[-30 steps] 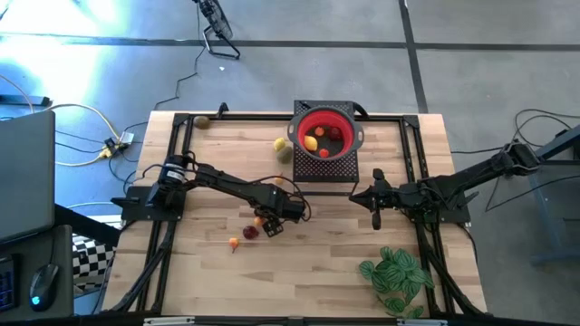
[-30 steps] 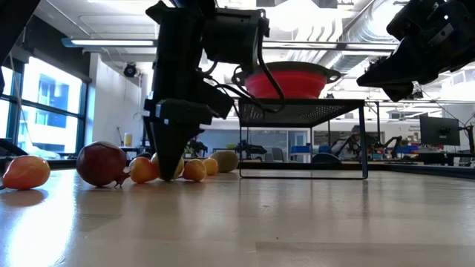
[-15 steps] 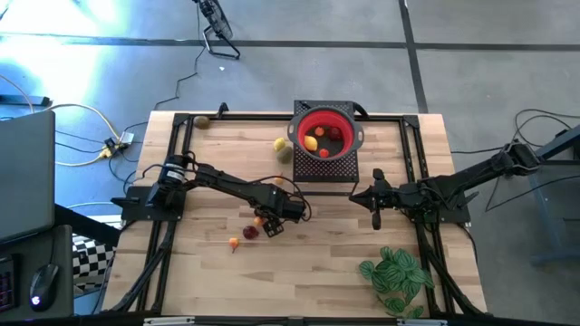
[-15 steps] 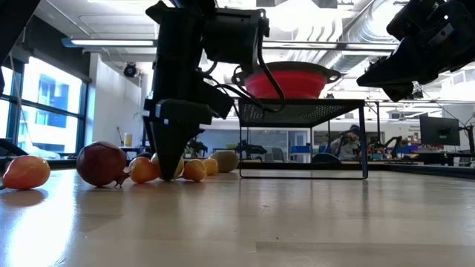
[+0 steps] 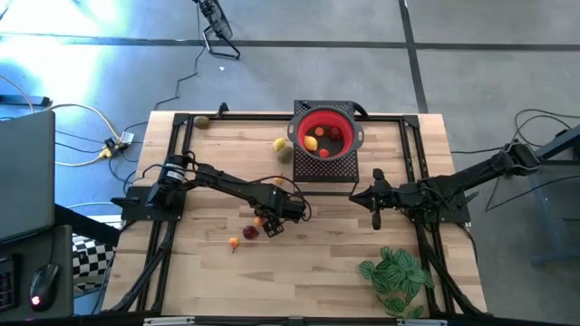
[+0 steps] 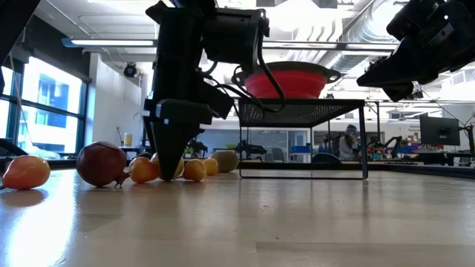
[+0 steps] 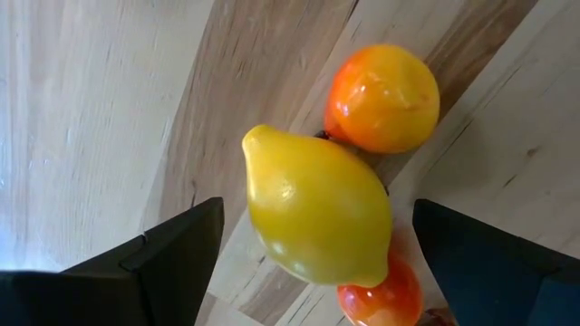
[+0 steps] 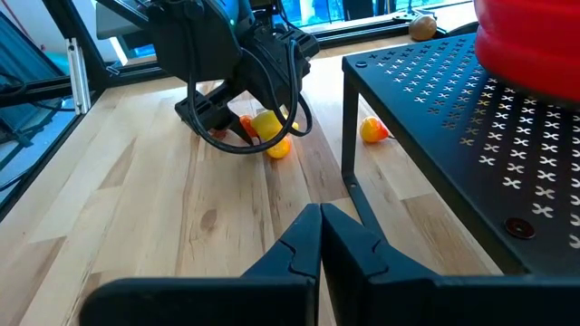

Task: Pick & Place Fruit
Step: Put the bottom yellow lemon into the red strainer bowl on the shelf

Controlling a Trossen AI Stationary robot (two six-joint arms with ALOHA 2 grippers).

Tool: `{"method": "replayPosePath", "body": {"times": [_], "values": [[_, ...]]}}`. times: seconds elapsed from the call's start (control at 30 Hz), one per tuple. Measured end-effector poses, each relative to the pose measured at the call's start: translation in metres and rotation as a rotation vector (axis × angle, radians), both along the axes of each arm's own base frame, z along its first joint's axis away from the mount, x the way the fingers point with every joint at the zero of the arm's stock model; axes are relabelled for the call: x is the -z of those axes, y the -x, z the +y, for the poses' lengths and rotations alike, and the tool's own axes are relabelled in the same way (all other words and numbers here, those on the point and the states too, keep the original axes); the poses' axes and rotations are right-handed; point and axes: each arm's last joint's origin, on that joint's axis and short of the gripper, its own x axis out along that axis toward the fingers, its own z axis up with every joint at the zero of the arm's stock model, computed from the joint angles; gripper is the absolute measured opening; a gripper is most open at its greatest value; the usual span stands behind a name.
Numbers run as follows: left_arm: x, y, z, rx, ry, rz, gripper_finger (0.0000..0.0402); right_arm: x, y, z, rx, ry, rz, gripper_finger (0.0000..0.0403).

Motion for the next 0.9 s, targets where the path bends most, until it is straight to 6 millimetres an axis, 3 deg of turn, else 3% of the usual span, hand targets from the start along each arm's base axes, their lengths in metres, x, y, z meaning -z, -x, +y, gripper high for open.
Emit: {"method": "replayPosePath", "body": {"times": [0.4,0.7,0.9], "values": [[0.0001,-0.0001,0.0000,0.000,0.000,0.000,0.0348,0.0000,0.0000,0.0000,0.000,0.000,0.000,0.0002],[0.0001,-0.0001,0.0000,0.000,0.001,0.000,0.0279,0.0000,0.0000,0.0000,0.000,0.000,0.000,0.0002],[0.0002,-0.0008,-0.0001,0.000,0.002,-0.008,0.0254,0.0000,0.0000,0.0000,0.000,0.000,0.000,0.0002]]}}
